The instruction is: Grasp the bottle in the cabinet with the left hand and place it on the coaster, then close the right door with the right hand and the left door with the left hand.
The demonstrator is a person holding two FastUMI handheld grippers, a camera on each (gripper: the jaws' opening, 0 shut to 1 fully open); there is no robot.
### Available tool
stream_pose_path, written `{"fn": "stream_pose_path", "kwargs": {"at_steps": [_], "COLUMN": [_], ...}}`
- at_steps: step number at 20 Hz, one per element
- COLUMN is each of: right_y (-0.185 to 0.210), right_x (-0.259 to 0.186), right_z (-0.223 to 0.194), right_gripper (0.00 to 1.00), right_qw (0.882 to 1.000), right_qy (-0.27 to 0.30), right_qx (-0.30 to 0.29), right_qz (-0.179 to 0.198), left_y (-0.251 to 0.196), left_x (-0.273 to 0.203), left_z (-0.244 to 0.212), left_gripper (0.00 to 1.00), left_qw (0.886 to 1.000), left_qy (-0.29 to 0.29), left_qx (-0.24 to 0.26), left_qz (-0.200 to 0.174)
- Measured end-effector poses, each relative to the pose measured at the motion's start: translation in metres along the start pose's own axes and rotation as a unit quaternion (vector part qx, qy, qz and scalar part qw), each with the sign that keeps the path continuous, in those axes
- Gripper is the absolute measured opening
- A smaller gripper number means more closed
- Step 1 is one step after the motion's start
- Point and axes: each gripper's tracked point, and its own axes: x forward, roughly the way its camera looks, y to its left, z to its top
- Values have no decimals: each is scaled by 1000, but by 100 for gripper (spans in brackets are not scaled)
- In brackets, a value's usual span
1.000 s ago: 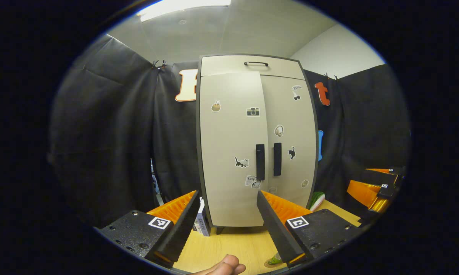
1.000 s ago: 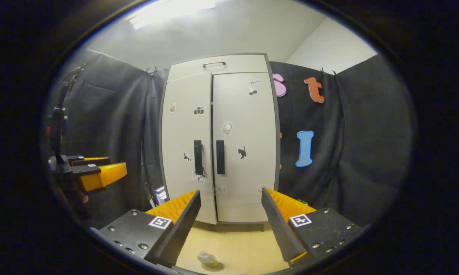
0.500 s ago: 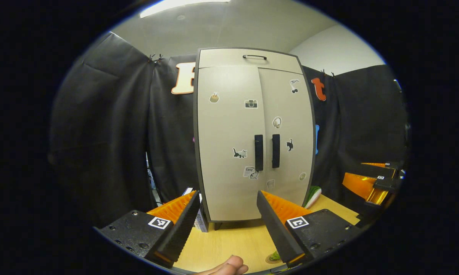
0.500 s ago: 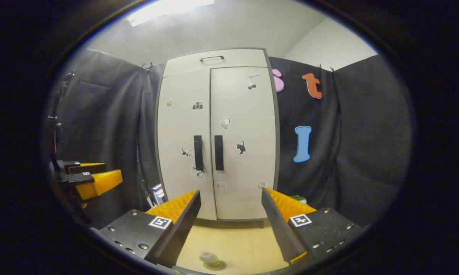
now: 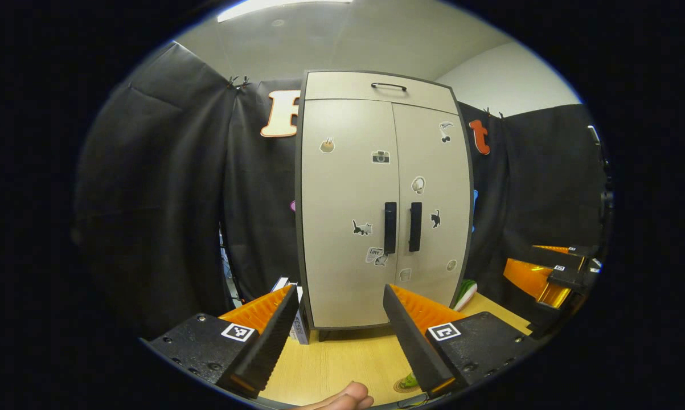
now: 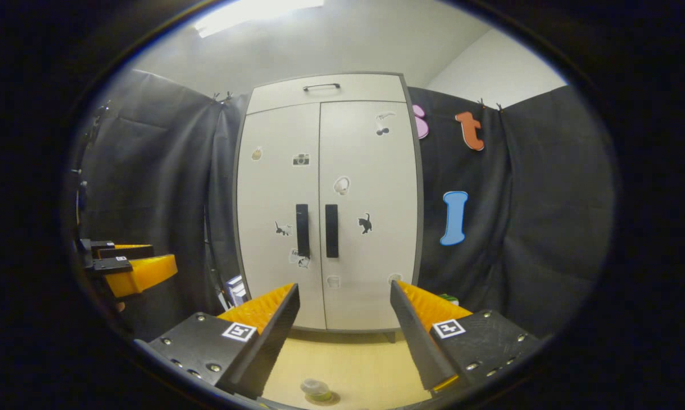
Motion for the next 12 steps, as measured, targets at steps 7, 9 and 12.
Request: {"fn": "stream_pose_path", "kwargs": {"at_steps": [7, 9, 12], "right_y": [11, 14, 18], "right_x": [15, 17, 20], "right_z": [7, 12, 10], "right_gripper": [94, 96, 96], "right_qw": [1000, 999, 999], "right_qy": [-17, -31, -33], "right_qx": [3, 0, -10], "right_qz": [-7, -12, -19], "left_y": [0, 1, 0], "left_x": [14, 19, 25], "left_z": [5, 7, 2], "left_gripper": [95, 95, 95], "left_qw": [999, 999, 999], "left_qy": [-6, -15, -17], "left_qx": [-15, -17, -16], "left_qz": [-28, -36, -43]}}
